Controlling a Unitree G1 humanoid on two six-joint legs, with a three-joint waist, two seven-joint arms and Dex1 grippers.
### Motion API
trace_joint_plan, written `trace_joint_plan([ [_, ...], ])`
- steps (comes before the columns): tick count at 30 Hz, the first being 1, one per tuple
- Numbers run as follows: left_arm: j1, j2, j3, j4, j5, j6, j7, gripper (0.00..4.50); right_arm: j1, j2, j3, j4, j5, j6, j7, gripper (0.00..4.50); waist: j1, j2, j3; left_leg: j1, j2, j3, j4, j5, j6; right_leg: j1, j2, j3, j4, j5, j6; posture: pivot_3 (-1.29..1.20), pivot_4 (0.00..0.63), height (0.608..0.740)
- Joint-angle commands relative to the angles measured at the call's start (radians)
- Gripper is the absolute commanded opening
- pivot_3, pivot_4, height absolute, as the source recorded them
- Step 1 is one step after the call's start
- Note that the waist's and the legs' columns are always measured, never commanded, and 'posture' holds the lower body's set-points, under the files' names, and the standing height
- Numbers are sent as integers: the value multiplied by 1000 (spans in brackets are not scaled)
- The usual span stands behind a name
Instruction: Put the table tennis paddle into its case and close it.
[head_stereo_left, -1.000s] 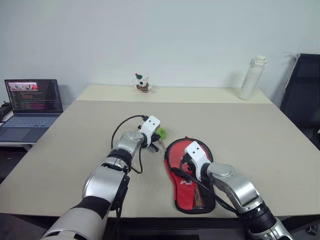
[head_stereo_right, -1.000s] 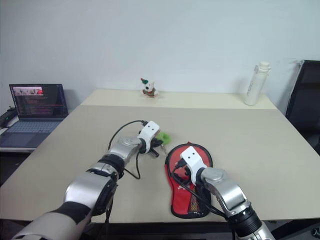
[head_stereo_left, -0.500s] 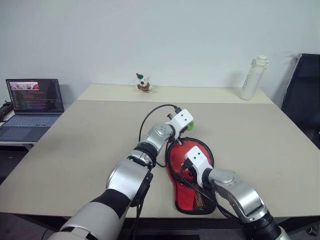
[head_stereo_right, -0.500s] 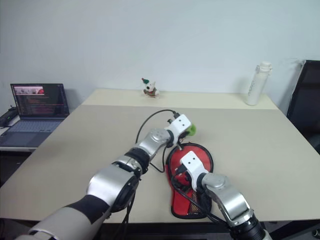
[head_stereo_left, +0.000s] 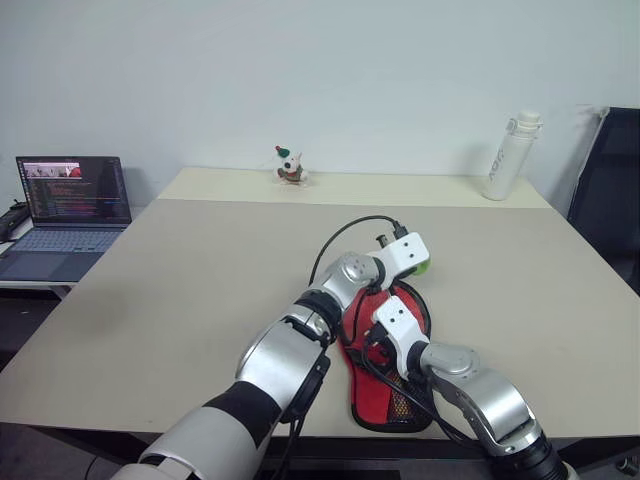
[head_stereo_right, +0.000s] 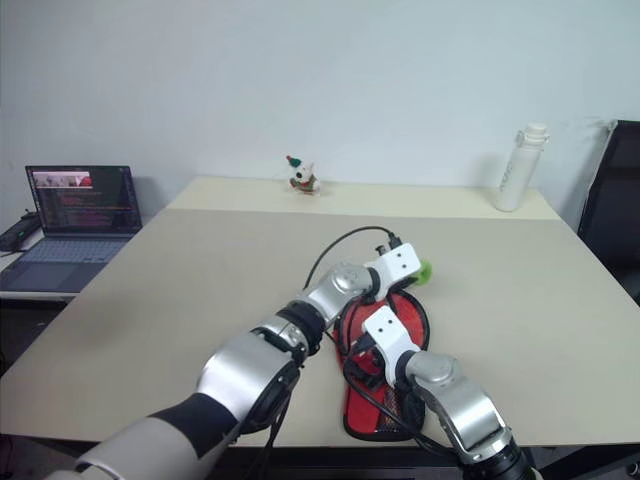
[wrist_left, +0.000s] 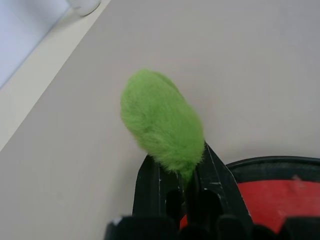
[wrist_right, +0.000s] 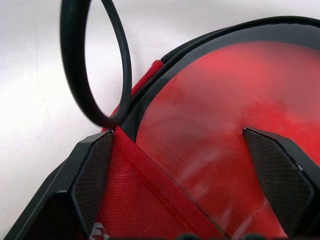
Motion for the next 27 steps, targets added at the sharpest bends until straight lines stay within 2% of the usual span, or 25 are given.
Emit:
trace_joint_plan([
  [1, -37, -32, 7, -45, -14, -59, -28, 28, 59, 3, 67, 91, 11, 86, 19, 4500, 0, 0, 0, 0, 0, 0, 0, 0, 0, 0, 0, 0, 0, 0, 0, 0, 150, 740],
  [4, -31, -32, 21, -45, -33, -52, -84, 28, 54, 6, 67, 96, 10, 84, 18, 4500, 0, 0, 0, 0, 0, 0, 0, 0, 0, 0, 0, 0, 0, 0, 0, 0, 150, 740],
  [7, -25, -29, 25, -48, -39, -55, -117, 798, 48, 10, 66, 100, 8, 81, 17, 4500, -1, 0, 0, 0, 0, 0, 0, 0, 0, 0, 0, 0, 0, 0, 0, 0, 150, 740],
  [13, 9, 8, 24, -54, -31, -80, -146, 2795, 21, 25, 55, 118, 10, 79, 17, 4500, -7, 3, -2, 0, 1, 0, 0, 0, 0, 0, 1, 0, 0, 0, 0, 0, 150, 740],
  [20, 55, 88, 85, -85, -92, -92, -163, 2795, -23, 44, 24, 89, 49, 119, 41, 4500, -12, 5, -4, 1, 2, 0, 0, 0, 0, 0, 3, 1, 2, 0, 0, 0, 150, 740],
  [27, 185, 221, 206, -256, -276, -23, -366, 2795, -81, 23, -165, -124, 229, 283, 122, 4500, -8, 5, -3, 0, 2, 0, 0, 0, 0, -2, 2, 0, 2, 0, 0, 0, 150, 740],
])
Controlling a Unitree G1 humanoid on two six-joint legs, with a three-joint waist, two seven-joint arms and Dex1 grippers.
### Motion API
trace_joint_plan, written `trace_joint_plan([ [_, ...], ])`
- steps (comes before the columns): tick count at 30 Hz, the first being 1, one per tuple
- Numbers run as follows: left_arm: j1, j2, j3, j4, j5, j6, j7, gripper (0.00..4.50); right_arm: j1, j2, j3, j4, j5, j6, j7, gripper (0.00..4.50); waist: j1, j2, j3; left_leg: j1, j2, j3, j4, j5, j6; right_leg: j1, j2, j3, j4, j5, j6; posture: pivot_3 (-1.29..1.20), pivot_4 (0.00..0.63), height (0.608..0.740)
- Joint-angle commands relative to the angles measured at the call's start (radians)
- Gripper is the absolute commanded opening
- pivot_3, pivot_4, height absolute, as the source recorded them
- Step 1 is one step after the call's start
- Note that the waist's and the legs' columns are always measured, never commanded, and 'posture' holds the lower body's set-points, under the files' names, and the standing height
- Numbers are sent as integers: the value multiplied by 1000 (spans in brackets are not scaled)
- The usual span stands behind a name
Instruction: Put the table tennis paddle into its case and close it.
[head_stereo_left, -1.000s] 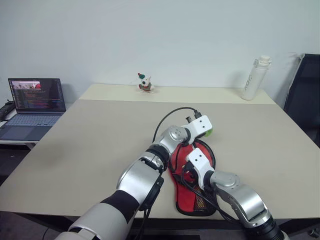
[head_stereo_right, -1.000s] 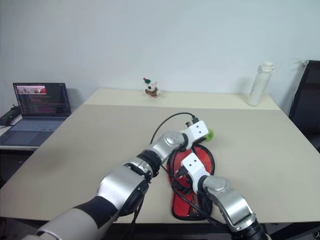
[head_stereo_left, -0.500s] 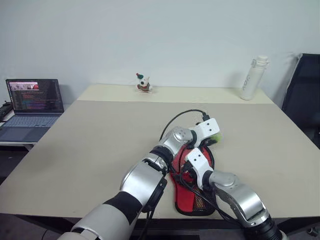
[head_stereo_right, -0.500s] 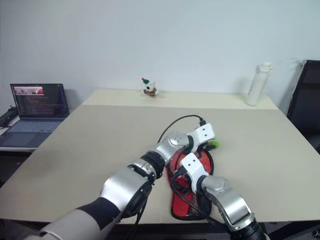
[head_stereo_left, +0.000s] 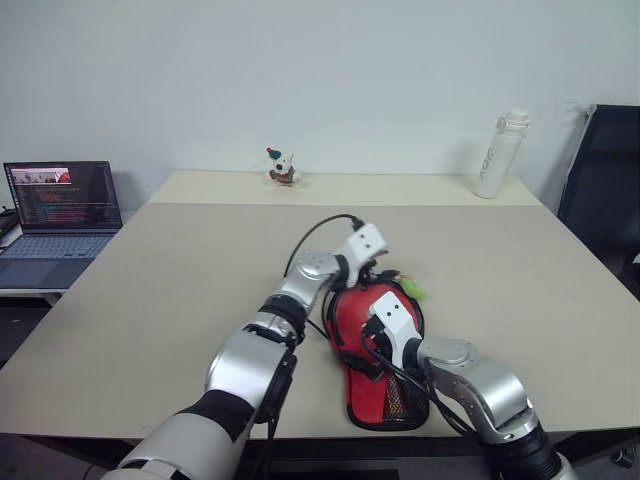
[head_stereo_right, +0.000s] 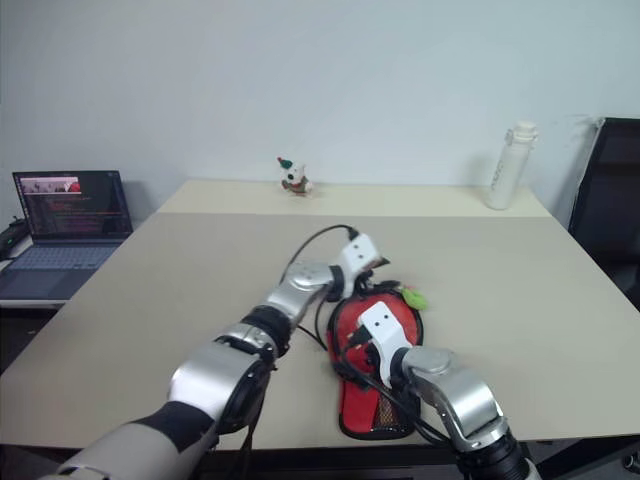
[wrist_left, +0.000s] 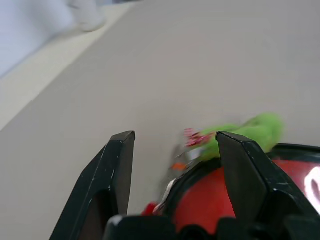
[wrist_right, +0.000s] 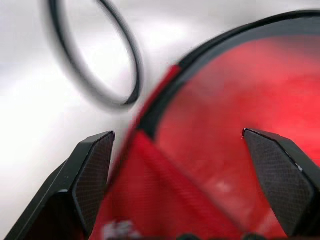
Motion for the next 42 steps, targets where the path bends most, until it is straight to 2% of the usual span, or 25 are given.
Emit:
trace_joint_plan([
  [1, 77, 41, 74, -172, -143, 83, -151, 2795, -34, -15, -113, -115, 125, 140, 44, 4500, 4, 0, 1, -1, 0, 0, 0, 0, 0, 0, 0, 0, 0, 0, 0, 0, 150, 740],
  [7, 323, 129, 62, -611, -274, 336, -293, 2795, -108, -112, -261, -274, 321, 306, 133, 4500, 5, 1, 2, -3, 0, 0, 0, 0, 0, -1, -2, 0, -1, 0, 0, 0, 150, 740],
  [10, 420, 158, 34, -783, -297, 431, -304, 2795, -125, -215, -305, -276, 370, 299, 183, 4500, 6, 1, 2, -3, 0, -1, 0, 0, 0, -1, -2, 0, -2, 0, 0, 0, 150, 740],
  [13, 472, 161, 1, -875, -300, 482, -292, 2795, -147, -301, -314, -197, 346, 222, 193, 4500, 9, 1, 2, -2, -1, -1, 0, -2, 3, 1, -3, 0, -3, 0, 0, 0, 150, 740],
  [19, 475, 122, -87, -820, -256, 481, -256, 2795, -196, -373, -265, -3, 236, 35, 164, 4500, 9, 1, 2, -2, -1, -2, 1, -2, 4, 1, -2, 0, -2, 0, 0, 0, 150, 740],
  [23, 447, 100, -119, -715, -237, 442, -245, 2795, -217, -393, -239, 91, 176, -57, 146, 4500, 6, 1, 2, -2, -1, 0, 0, -2, 4, 0, -2, 2, -3, 0, 0, 0, 150, 740],
  [30, 444, 96, -148, -558, -197, 368, -230, 2795, -257, -362, -191, 238, 99, -177, 127, 4500, 7, 1, 2, -2, -1, 0, 0, -2, 4, 0, -2, 1, -3, 0, 0, 0, 150, 740],
  [42, 458, 95, -161, -551, -181, 338, -229, 2795, -321, -297, -81, 514, -56, -403, 139, 4500, 7, 2, 2, -1, -1, 0, 1, -2, 3, 1, -2, 1, -3, 0, 0, 0, 150, 740],
])
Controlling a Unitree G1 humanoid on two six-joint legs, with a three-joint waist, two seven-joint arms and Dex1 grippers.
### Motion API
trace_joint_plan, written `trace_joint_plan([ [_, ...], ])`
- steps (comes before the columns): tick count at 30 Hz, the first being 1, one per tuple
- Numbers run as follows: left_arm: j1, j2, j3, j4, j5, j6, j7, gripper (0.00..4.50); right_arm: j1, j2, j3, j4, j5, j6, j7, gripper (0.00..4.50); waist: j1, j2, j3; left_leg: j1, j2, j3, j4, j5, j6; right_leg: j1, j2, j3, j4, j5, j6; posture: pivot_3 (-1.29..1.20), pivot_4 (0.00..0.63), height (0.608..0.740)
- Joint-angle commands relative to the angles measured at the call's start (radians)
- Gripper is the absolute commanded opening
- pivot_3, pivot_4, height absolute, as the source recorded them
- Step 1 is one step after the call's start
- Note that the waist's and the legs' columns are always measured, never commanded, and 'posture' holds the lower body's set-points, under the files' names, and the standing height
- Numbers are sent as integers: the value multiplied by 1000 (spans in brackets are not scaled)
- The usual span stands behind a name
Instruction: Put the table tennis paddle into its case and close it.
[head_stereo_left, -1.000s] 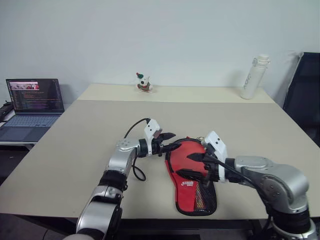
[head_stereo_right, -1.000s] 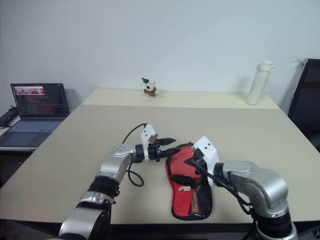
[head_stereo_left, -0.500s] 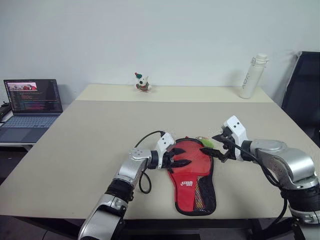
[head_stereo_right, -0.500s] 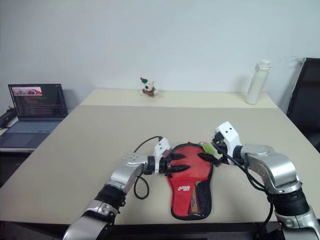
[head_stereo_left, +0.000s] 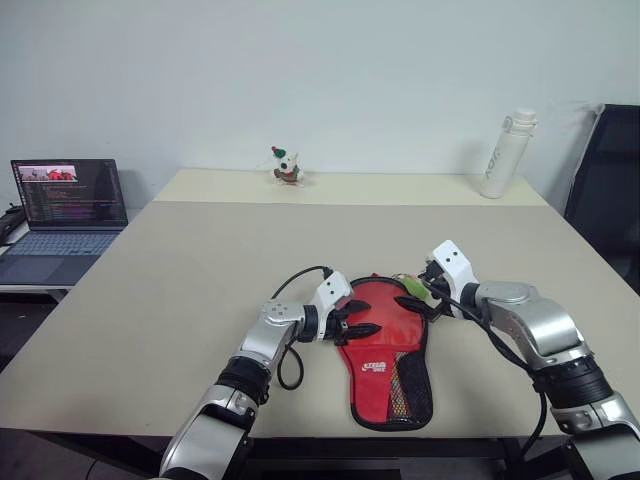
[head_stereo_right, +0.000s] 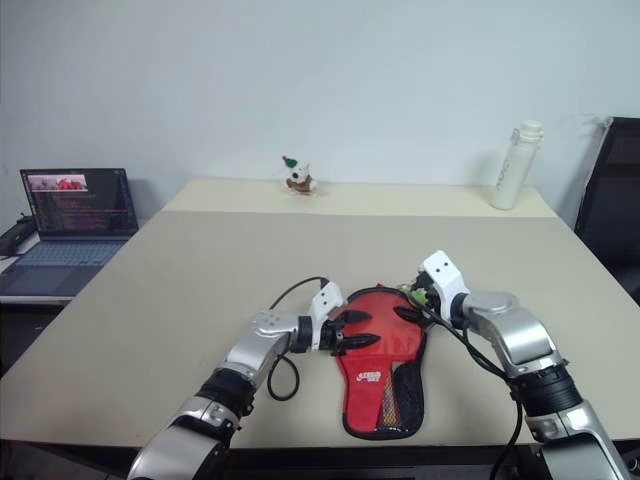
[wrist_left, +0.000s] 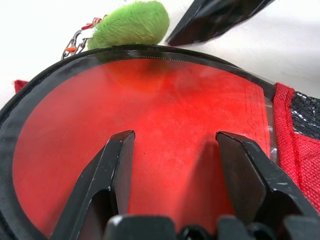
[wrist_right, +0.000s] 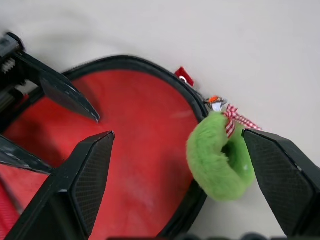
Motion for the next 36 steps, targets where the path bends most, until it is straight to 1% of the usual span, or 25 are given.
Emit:
trace_joint_plan([
  [1, 14, -1, -26, 14, 21, 10, 2, 2795, -58, 14, 5, 91, -62, -95, -10, 4500, 0, 0, 0, 0, 0, 0, 0, 0, 0, 0, 0, 0, 0, 0, 0, 0, 150, 740],
  [2, 15, -1, -26, 13, 22, 11, 2, 2795, -67, 20, 8, 120, -75, -108, -15, 4500, 0, 0, 0, 0, 0, 0, 0, 0, 0, 0, 0, 0, 0, 0, 0, 0, 150, 740],
  [5, 16, -2, -28, 9, 23, 13, 3, 2838, -85, 36, -3, 175, -93, -122, -19, 3874, 1, 0, 0, 0, 0, 0, 0, 1, -2, 0, 0, 0, 0, 0, 0, 0, 150, 740],
  [8, 18, 1, -30, 4, 24, 12, 3, 2838, -89, 38, -2, 197, -116, -134, -13, 2874, 1, 0, 0, 0, 0, 0, 0, 2, -3, 0, 0, 0, 0, 0, 0, 0, 150, 740],
  [12, 15, 0, -34, 8, 26, 8, 4, 2838, -86, 36, -1, 213, -137, -138, -3, 1327, 1, 0, 0, 0, 0, 0, 0, 2, -3, 0, 0, 0, 0, 0, 0, 0, 150, 740],
  [16, 6, -4, -41, 24, 30, 2, 2, 2838, -87, 36, -7, 218, -146, -139, 0, 15, 1, 0, 0, 0, 0, 0, 0, 2, -3, 0, 0, 0, 0, 0, 0, 0, 150, 740],
  [21, 16, -1, -70, 35, 40, 2, -37, 2838, -97, 0, -17, 217, -157, -145, 19, 15, 1, 0, 0, 0, 0, 0, 0, 2, -3, 0, 0, 0, 0, 0, 0, 0, 150, 740],
  [27, 31, 6, -80, 52, 40, 17, -73, 2838, -73, -112, -32, 187, -167, -144, 85, 15, 5, 1, -1, 0, 0, 0, 0, 1, -3, 1, -1, 0, -1, 0, 0, 0, 150, 740],
  [32, 13, -2, -77, 92, 44, 8, -78, 2838, 26, -237, -44, 78, -154, -112, 169, 15, 13, 2, -1, 0, -1, 0, 0, 1, -2, 1, -1, -1, -2, 0, 0, 0, 150, 740],
  [36, -16, -17, -81, 137, 53, -6, -80, 2838, 157, -359, -79, -82, -107, -54, 266, 15, 20, 5, -3, 0, -1, 0, 0, 0, 0, 2, -1, -1, -2, 0, 0, 0, 150, 740],
])
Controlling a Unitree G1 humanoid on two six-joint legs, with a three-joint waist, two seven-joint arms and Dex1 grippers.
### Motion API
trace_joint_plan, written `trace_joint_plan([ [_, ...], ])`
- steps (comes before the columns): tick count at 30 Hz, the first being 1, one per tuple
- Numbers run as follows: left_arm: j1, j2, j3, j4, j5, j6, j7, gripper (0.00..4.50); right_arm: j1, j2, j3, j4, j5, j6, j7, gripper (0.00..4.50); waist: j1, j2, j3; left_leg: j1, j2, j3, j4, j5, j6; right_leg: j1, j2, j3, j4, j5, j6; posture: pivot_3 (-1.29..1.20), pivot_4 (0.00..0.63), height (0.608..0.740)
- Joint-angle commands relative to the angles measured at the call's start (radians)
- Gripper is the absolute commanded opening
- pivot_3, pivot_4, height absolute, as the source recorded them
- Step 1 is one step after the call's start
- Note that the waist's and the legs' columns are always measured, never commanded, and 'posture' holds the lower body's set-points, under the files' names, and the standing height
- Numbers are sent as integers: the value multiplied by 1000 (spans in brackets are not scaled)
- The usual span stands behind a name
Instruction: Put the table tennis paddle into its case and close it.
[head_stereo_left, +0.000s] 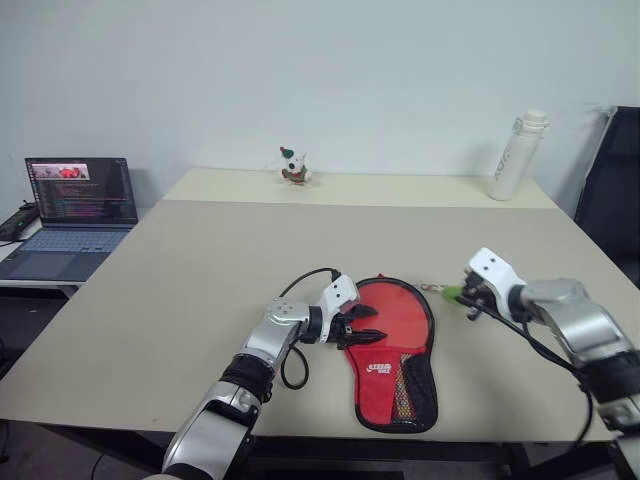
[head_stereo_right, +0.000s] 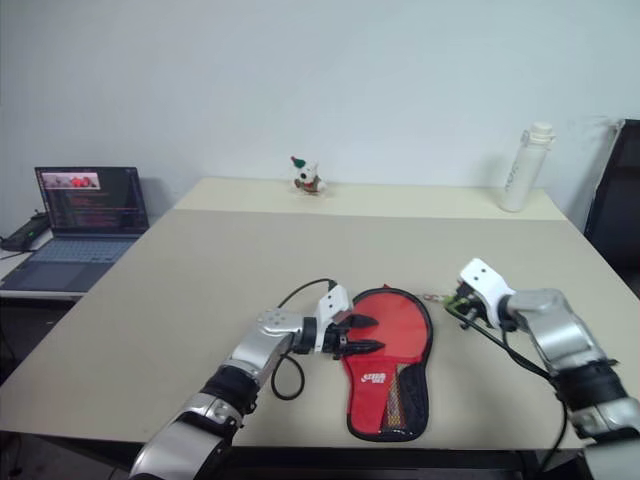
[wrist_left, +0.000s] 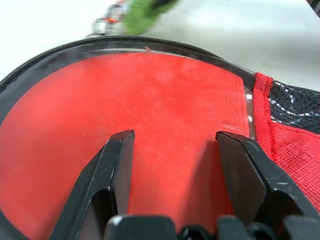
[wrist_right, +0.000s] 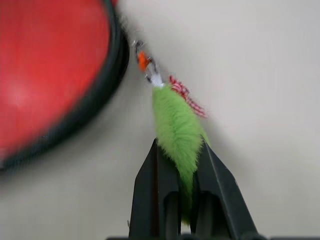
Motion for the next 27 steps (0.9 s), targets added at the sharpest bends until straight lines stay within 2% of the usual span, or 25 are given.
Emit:
trace_joint_plan([
  [1, 10, -6, -41, 88, 44, 12, -9, 2838, 87, -106, -76, -173, 57, 61, 90, 15, 6, 2, -1, 0, 0, 0, 0, 0, 0, 0, 0, 0, 0, 0, 0, 0, 150, 740],
  [5, -27, -30, -31, 131, 39, -15, -1, 2838, 305, -237, -152, -457, 197, 139, 234, 15, 15, 4, -3, 1, -1, -2, 0, -1, 1, 2, 2, -1, -1, 0, 1, 0, 150, 740],
  [11, -66, -52, -29, 189, 51, -47, 8, 2838, 501, -272, -240, -736, 344, 242, 256, 15, 14, 4, -3, 5, -1, -5, 1, -1, 1, 10, 4, -3, -3, -2, 6, 0, 150, 740],
  [16, -84, -61, -29, 224, 61, -68, 13, 2838, 654, -299, -271, -858, 381, 245, 262, 15, 16, 4, -3, 6, -2, -9, 1, -2, 3, 14, 3, -7, -8, -2, 7, 0, 150, 740],
  [23, -91, -62, -29, 246, 74, -83, 17, 2838, 895, -372, -357, -942, 409, 152, 372, 15, 18, 4, -3, 4, -3, -13, 0, -3, 5, 18, 3, -11, -14, -2, 7, 0, 150, 740],
  [27, -90, -60, -25, 243, 78, -83, 23, 2838, 968, -360, -362, -1022, 452, 142, 380, 15, 15, 4, -4, 4, -3, -15, 1, -3, 5, 20, 3, -14, -16, -2, 8, 0, 150, 740],
])
